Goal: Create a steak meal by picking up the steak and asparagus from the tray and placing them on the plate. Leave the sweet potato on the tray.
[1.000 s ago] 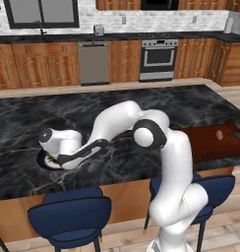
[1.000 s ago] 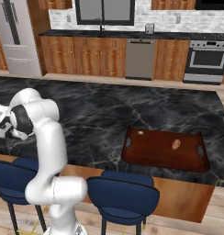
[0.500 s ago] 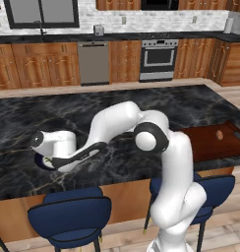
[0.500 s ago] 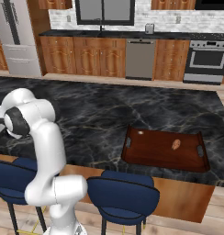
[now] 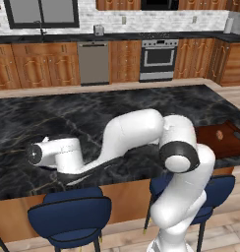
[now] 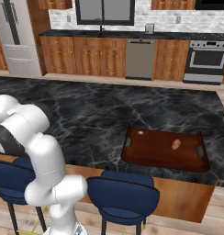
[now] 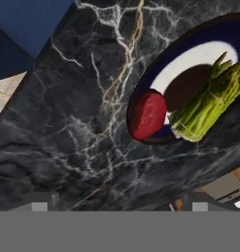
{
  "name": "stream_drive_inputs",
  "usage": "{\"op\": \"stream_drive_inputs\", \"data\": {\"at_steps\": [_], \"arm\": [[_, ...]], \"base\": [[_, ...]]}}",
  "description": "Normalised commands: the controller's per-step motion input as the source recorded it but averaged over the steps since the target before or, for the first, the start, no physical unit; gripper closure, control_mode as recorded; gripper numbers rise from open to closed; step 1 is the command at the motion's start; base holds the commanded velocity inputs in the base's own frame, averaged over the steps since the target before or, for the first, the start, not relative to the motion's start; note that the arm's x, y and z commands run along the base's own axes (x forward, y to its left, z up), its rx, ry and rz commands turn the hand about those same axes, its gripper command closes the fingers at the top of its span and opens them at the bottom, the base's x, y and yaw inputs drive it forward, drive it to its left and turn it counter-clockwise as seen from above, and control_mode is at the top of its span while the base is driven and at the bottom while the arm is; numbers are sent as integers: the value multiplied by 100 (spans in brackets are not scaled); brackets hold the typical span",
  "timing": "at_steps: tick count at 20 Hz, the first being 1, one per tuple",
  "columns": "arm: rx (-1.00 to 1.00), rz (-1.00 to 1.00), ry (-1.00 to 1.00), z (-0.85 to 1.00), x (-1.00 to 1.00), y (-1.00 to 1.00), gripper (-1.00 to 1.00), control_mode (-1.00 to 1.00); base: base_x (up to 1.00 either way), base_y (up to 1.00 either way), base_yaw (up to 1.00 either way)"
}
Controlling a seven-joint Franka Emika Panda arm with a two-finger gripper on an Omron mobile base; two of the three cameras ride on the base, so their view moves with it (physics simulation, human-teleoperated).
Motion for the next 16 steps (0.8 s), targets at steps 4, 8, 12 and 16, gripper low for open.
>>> {"op": "stream_drive_inputs", "data": {"at_steps": [4, 8, 12, 16], "arm": [[28, 0, -42, 84, -92, -99, -100, -100], [36, 0, -32, 90, -69, -100, -100, -100], [39, 3, -10, 19, -17, -91, -100, -100], [43, 8, -3, 0, -14, -100, -100, -100]], "base": [[0, 0, 0], [0, 0, 0], [0, 0, 0], [0, 0, 0]]}}
